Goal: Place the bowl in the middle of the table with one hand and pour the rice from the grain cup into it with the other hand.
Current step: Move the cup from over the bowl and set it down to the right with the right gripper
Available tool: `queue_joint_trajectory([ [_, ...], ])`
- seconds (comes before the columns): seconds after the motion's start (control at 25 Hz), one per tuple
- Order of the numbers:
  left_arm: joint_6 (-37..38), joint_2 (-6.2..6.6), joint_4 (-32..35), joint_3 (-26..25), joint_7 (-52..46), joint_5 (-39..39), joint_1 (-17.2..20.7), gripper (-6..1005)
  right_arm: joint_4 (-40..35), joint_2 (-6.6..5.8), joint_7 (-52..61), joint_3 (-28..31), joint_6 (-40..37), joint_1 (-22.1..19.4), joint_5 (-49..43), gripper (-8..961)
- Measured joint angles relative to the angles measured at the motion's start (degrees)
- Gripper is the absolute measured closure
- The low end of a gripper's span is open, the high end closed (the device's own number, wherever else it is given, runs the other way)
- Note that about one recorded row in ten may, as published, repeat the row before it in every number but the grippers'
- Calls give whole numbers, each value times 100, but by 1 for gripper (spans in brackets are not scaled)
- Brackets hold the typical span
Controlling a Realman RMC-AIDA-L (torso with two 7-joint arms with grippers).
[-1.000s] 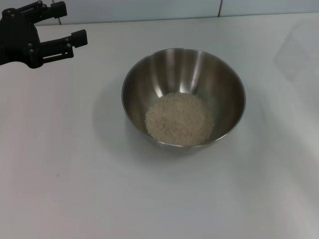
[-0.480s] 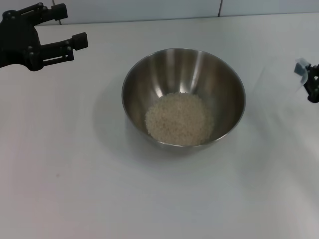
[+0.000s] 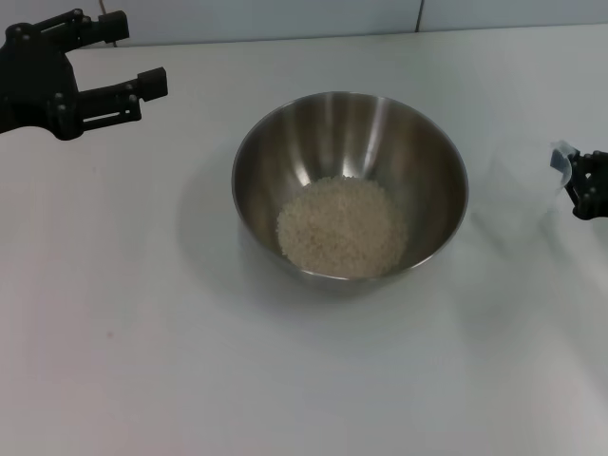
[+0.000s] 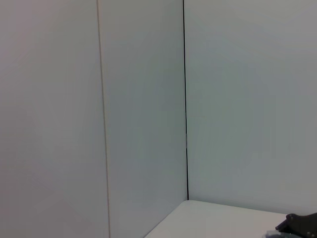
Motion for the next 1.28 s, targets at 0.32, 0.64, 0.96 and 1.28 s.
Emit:
queue_joint_trajectory([
  [0.32,0,0,-3,0,4,8,0,198,51,176,-443,0,478,56,-3,897],
  [0.64,0,6,-3,0,7,9,0,199,192,181,-448,-25,453,115,-4,873],
  [0.96,0,17,-2,0,7,9,0,199,190,181,-438,-7,355,63,-10,849],
  [1.28,0,18,29,0,7,9,-4,199,195,142,-406,-2,285,8,-13,825],
])
